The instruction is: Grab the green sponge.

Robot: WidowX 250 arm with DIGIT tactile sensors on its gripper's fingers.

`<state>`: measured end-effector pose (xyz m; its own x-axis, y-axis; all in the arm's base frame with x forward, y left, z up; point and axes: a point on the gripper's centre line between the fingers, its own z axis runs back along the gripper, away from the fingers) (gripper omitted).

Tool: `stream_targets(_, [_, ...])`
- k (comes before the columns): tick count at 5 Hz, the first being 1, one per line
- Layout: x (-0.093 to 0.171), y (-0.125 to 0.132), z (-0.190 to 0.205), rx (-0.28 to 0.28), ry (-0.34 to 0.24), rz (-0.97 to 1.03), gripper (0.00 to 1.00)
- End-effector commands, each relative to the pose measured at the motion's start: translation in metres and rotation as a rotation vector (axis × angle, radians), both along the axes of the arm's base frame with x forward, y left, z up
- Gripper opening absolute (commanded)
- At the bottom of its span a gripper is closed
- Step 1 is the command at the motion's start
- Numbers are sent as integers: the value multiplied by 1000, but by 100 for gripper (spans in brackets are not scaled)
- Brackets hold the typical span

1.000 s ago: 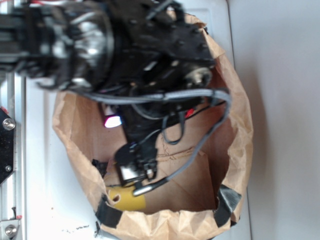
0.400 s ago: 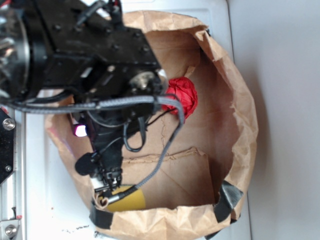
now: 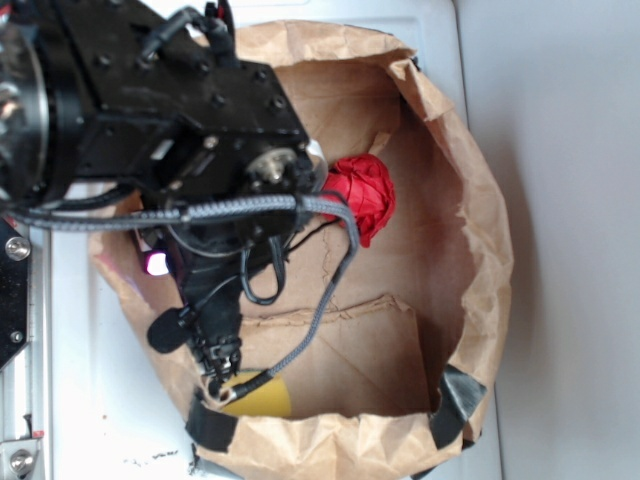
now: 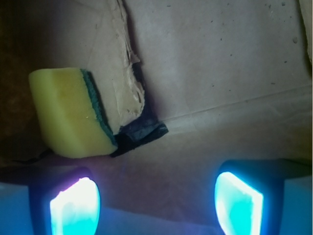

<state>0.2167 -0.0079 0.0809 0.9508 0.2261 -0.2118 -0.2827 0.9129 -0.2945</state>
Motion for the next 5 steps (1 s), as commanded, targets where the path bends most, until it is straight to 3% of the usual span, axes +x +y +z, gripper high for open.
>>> stream_targets(1, [30, 13, 36, -32, -42, 55, 100])
stream_targets(3, [38, 10, 12, 32, -56, 76, 100])
stream_targets(5, [25, -1, -3, 42, -72, 58, 100])
